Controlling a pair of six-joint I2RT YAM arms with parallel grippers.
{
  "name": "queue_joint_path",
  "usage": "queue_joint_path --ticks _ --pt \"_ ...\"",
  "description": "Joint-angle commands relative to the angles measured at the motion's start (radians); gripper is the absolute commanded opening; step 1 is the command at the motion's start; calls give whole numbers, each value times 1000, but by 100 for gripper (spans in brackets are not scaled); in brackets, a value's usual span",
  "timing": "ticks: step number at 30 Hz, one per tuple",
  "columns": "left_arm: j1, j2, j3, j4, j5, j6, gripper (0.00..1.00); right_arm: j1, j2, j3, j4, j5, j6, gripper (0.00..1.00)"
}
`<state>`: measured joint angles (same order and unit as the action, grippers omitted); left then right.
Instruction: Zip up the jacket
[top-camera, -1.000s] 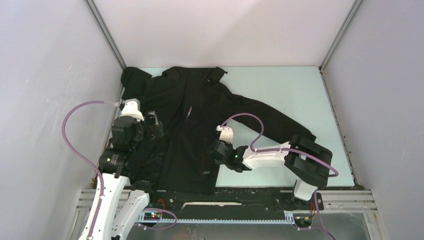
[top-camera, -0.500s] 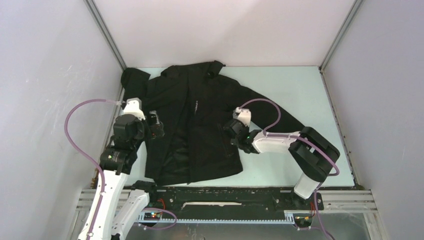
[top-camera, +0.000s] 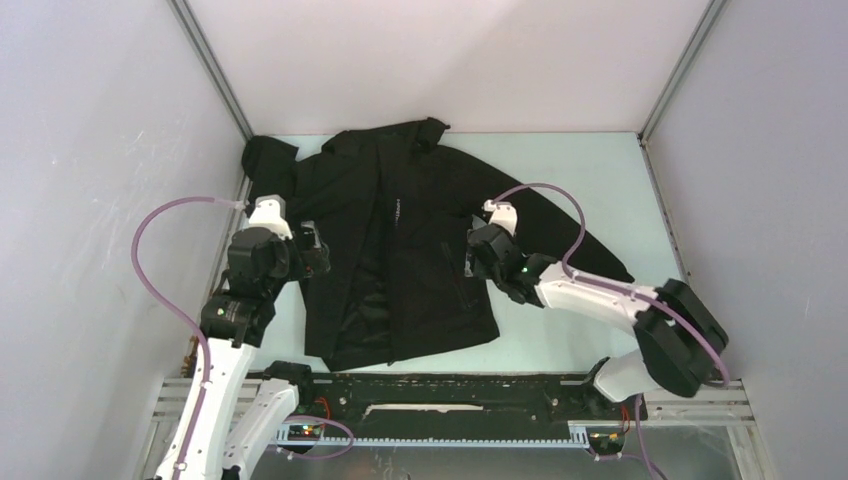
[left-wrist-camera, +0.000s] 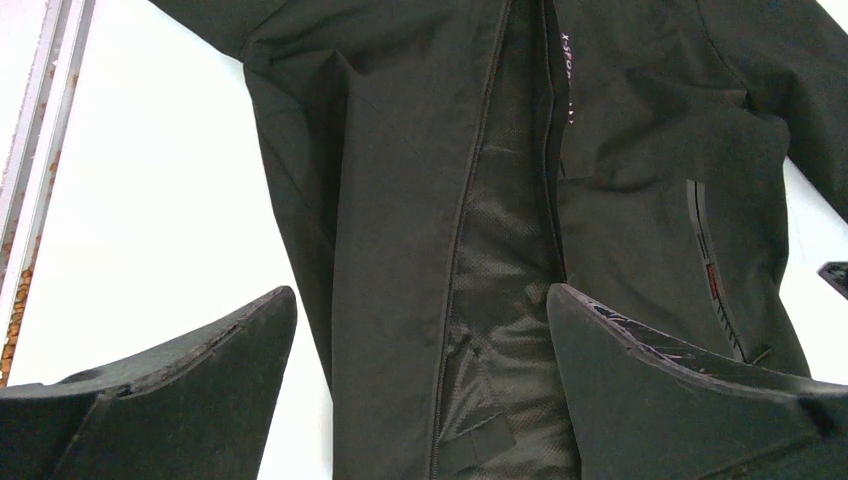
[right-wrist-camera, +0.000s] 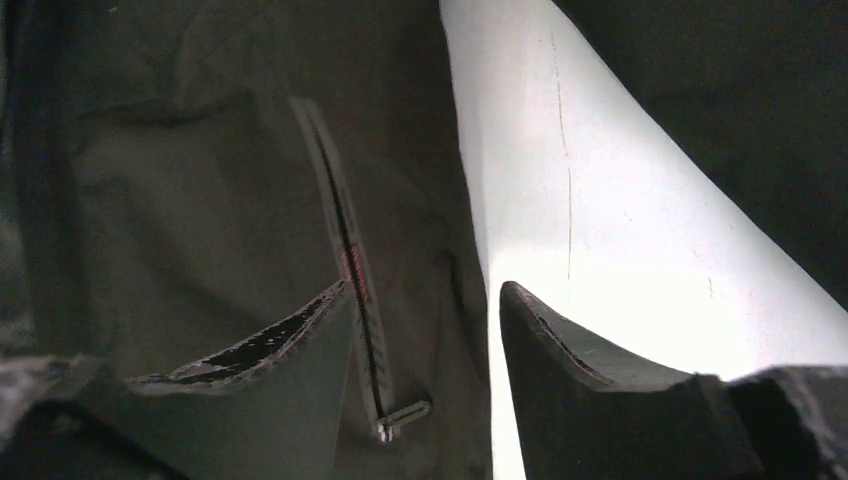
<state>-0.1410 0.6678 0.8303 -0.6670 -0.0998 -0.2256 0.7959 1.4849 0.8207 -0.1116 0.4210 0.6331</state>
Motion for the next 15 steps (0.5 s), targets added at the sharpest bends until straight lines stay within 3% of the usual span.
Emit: queue_joint_path --ticks 1,5,8,12,15 --pt "7 15 -31 30 28 25 100 74 -125 3 -158 77 -4 59" --pt "7 39 -30 34 54 5 100 222 -179 4 -151 18 6 59" --pt "4 86 -27 35 106 -26 96 318 -167 0 -47 -97 66 59" --pt "3 191 5 4 207 -74 86 377 -31 -1 233 -293 157 58" --pt "2 263 13 -3 267 -126 80 419 95 76 277 -333 178 56"
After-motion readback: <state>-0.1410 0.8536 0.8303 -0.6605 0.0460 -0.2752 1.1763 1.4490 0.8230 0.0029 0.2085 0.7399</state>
